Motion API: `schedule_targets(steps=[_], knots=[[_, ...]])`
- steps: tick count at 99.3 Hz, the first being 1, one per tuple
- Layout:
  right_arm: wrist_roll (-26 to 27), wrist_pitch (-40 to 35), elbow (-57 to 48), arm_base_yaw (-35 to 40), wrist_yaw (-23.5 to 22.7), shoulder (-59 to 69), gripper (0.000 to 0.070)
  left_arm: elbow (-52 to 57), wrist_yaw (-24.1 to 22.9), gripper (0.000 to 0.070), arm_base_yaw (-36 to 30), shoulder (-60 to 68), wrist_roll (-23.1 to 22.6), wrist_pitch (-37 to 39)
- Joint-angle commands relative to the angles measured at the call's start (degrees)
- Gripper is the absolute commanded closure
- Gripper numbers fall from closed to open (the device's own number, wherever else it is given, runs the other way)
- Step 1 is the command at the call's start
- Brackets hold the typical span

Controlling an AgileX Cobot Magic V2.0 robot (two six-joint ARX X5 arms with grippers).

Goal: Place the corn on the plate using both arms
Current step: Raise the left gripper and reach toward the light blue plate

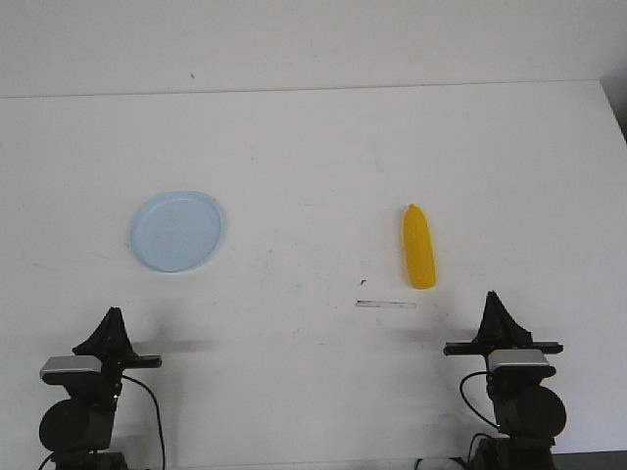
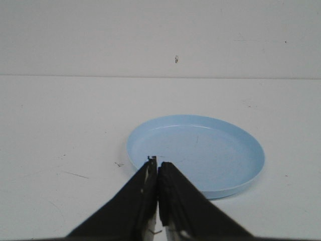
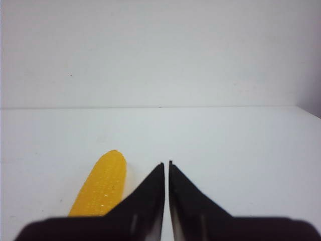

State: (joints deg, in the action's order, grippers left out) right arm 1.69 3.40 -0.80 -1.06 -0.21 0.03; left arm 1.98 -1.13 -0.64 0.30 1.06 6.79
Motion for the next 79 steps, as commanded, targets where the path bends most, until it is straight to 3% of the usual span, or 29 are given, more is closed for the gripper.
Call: schedule_targets(steps=[1,24,40,58,79], knots=[[-0.2,0.5,0.1,0.1,0.1,0.0,0.0689,-1.2,0.1,0.0699,0.0,-0.1,0.5,0.7],[-0.2,0.5,0.1,0.1,0.1,0.0,0.0689,-1.2,0.0,0.0699,0.0,-0.1,1.9,2.0],[-0.2,0.5,0.1,0.1,0.1,0.0,0.0688,0.0,0.0,0.0699,0.0,-0.1,6.8,8.8],[-0.2,0.5,0.1,0.1,0.1,0.0,0.0688,7.4,-0.7,0.0699,0.0,1.7,6.4,6.2],[-0.2,0.5,0.1,0.1,0.1,0.0,0.0688,19.0,-0.7,0.0699,0.0,10.3,2.8,2.5]])
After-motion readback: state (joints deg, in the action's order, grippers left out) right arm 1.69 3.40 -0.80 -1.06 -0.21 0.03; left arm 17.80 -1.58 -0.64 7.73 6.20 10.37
